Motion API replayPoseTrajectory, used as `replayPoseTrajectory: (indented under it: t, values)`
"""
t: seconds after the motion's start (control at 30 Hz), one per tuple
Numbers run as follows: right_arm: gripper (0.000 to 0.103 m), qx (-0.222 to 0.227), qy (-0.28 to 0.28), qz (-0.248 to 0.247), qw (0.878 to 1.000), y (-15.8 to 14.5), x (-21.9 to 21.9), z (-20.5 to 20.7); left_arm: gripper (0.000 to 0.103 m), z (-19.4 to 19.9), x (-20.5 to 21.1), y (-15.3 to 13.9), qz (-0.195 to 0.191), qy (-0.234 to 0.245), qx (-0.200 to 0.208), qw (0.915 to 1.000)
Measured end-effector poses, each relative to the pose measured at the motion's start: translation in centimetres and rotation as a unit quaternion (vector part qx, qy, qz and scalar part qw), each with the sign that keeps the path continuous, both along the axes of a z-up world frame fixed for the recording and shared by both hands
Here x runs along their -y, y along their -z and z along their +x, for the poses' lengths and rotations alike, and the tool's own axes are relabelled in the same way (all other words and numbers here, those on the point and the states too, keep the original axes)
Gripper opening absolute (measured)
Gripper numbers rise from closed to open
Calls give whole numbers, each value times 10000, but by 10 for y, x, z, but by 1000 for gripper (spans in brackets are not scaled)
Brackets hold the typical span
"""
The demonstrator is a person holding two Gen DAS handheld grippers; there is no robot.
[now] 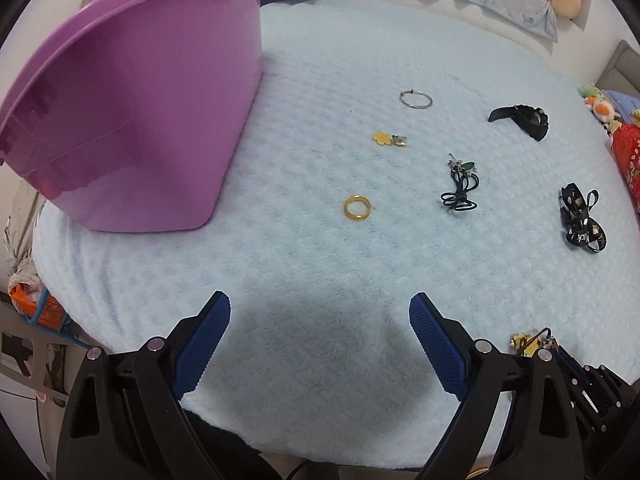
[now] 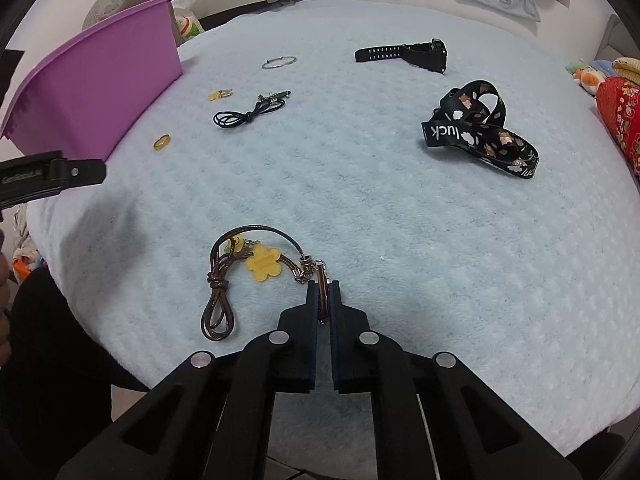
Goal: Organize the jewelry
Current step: 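Close the right tool on the brown cord necklace with flower charm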
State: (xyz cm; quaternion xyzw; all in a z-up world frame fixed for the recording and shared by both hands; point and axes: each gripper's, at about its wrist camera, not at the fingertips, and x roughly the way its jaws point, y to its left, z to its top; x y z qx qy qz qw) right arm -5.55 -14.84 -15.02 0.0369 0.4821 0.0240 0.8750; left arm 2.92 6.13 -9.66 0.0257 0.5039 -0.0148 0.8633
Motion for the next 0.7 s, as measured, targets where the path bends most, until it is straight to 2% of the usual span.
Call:
replayPoseTrajectory:
  t: [0.3, 0.4, 0.7]
  values:
    - [5, 227, 381, 136, 9989, -15, 29, 2, 90, 9, 5, 7, -36, -46, -45, 10000]
    - [5, 302, 530, 352, 9975, -19, 45, 2, 90, 13, 7, 10, -46, -50, -61, 10000]
    - [5, 346, 945, 345, 9943, -21, 78, 2, 90, 21, 10, 21, -57, -84, -144, 9998]
